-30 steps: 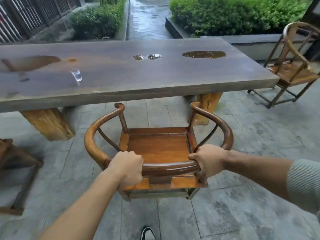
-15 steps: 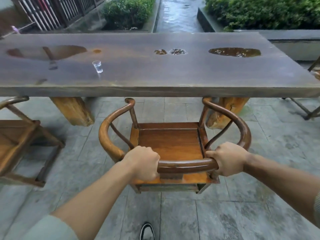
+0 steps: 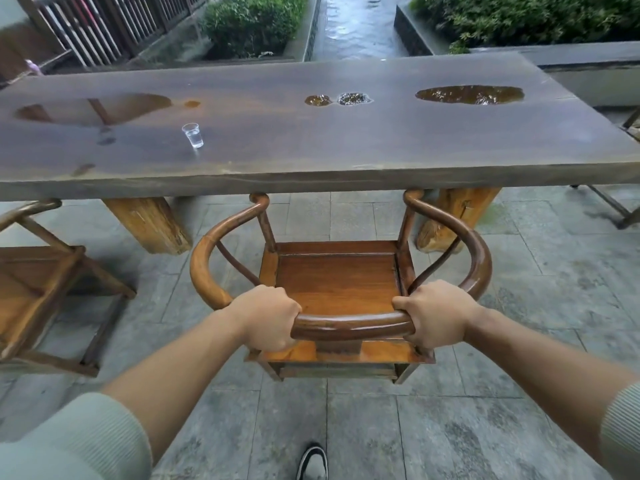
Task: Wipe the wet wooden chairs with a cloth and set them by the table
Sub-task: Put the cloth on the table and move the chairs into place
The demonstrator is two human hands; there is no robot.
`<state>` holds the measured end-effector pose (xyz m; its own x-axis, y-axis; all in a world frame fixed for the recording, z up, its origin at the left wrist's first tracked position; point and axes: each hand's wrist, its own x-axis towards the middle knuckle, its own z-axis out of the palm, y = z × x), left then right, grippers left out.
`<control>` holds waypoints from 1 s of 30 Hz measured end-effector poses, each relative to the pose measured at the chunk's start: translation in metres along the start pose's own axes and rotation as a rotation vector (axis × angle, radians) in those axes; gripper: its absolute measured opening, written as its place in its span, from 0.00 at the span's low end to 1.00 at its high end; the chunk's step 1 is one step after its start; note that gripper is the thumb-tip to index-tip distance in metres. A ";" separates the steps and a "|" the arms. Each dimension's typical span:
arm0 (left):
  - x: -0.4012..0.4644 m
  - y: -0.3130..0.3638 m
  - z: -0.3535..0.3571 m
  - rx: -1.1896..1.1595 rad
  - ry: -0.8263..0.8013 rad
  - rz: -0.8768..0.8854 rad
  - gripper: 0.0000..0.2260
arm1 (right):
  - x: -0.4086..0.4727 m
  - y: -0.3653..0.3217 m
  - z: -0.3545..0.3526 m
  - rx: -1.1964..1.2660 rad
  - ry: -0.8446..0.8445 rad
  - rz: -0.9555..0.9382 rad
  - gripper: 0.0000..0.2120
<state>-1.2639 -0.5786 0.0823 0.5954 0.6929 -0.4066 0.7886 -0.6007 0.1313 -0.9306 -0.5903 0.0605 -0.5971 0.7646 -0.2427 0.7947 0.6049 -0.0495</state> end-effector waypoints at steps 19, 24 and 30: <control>0.218 0.132 -0.146 -0.206 -0.066 0.357 0.44 | -0.101 0.121 -0.025 0.454 0.092 0.597 0.33; 0.324 0.234 -0.175 -0.062 -0.103 0.468 0.43 | -0.184 0.210 -0.006 0.554 0.199 0.786 0.33; 0.462 0.393 -0.230 0.090 -0.132 0.527 0.38 | -0.306 0.367 0.003 0.557 0.282 0.900 0.32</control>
<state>-0.6438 -0.4029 0.1545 0.8776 0.2364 -0.4171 0.3690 -0.8886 0.2727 -0.4560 -0.6026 0.1141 0.2798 0.9425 -0.1825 0.8477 -0.3318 -0.4138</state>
